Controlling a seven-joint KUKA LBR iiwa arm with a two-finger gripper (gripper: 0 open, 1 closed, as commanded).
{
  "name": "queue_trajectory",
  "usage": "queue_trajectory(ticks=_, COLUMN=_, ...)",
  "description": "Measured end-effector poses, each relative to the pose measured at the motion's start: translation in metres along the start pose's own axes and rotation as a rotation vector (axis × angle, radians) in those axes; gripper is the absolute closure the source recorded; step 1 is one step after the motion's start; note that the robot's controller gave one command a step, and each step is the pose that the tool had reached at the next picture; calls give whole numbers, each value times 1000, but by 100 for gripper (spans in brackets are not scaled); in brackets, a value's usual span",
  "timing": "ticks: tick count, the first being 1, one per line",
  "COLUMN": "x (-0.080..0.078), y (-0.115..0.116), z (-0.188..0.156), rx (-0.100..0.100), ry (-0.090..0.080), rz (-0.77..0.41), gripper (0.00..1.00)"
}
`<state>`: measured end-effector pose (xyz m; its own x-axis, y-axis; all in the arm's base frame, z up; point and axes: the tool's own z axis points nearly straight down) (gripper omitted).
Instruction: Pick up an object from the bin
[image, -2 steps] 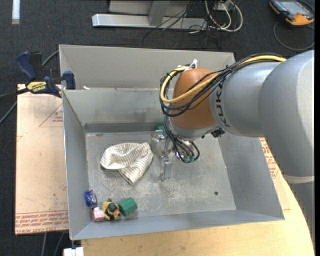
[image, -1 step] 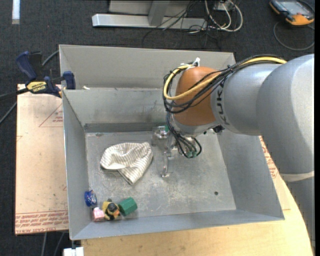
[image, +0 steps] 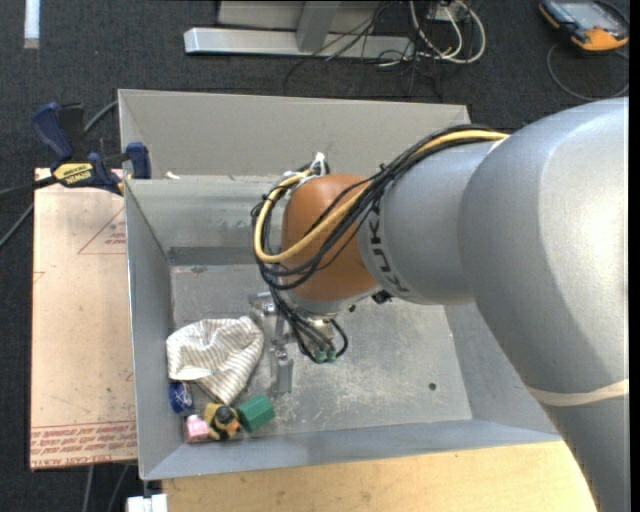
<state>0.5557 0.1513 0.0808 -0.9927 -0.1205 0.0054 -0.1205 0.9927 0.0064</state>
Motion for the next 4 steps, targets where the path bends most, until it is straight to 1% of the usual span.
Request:
queue_trajectory(ticks=1, x=8, y=10, z=-7, rx=2, ry=-6, rz=-13, gripper=0)
queue_trajectory(ticks=2, x=18, y=52, z=12, rx=-1, ry=-1, rz=121, gripper=0)
queue_trajectory(ticks=3, x=1, y=74, z=11, rx=1, ry=-9, rz=-81, gripper=100)
queue_trajectory(ticks=4, x=1, y=74, z=11, rx=1, ry=-9, rz=-81, gripper=100)
